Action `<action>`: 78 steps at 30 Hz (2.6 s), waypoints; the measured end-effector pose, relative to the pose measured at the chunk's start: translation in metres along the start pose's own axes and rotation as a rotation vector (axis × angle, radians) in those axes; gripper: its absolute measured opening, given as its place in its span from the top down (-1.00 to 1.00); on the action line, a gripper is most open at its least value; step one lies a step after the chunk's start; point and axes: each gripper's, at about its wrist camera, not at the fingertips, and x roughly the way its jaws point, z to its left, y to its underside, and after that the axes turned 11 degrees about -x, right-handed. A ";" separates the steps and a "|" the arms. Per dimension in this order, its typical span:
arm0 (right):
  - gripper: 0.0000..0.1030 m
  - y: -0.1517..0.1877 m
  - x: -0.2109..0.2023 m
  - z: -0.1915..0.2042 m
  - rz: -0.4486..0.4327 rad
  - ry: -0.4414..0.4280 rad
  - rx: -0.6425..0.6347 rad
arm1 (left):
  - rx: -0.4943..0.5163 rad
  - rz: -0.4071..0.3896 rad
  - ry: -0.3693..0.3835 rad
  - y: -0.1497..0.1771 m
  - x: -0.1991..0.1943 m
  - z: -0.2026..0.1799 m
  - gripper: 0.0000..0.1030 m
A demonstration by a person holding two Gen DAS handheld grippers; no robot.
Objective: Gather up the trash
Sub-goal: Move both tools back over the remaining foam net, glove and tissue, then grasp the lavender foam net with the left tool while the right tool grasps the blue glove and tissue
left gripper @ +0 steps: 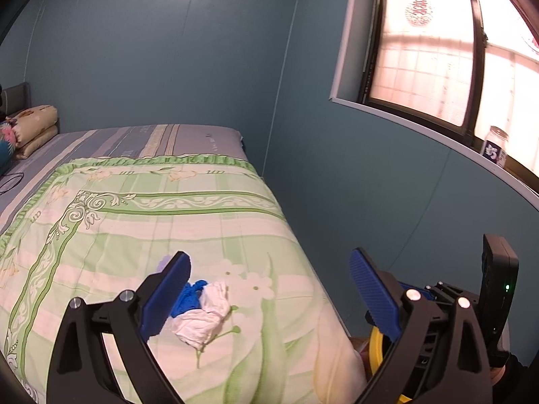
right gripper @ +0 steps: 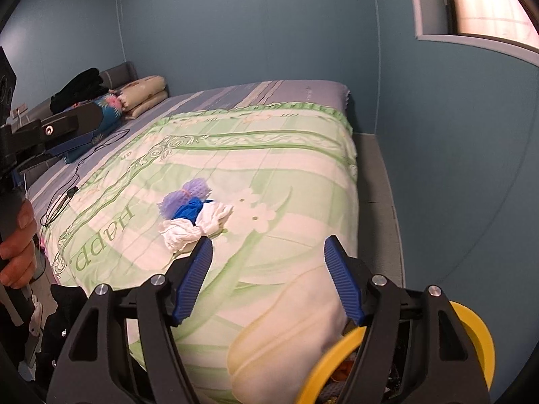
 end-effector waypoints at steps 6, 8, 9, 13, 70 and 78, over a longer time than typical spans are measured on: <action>-0.28 -0.007 0.023 0.016 0.024 -0.039 -0.019 | -0.019 0.008 -0.025 -0.005 0.010 0.020 -0.78; -0.29 -0.010 0.031 0.021 0.031 -0.052 -0.027 | -0.028 0.011 -0.038 -0.007 0.016 0.028 -0.78; -0.30 -0.012 0.036 0.025 0.036 -0.061 -0.033 | -0.032 0.013 -0.044 -0.007 0.018 0.031 -0.78; -0.30 -0.015 0.054 0.035 0.055 -0.091 -0.040 | -0.049 0.022 -0.085 -0.010 0.031 0.049 -0.78; -0.37 -0.029 0.233 0.118 0.284 -0.204 -0.061 | -0.159 0.396 -0.363 0.028 0.239 0.227 -0.71; -0.56 -0.041 0.256 0.122 0.273 -0.177 -0.084 | -0.257 0.406 -0.332 0.021 0.255 0.251 -0.55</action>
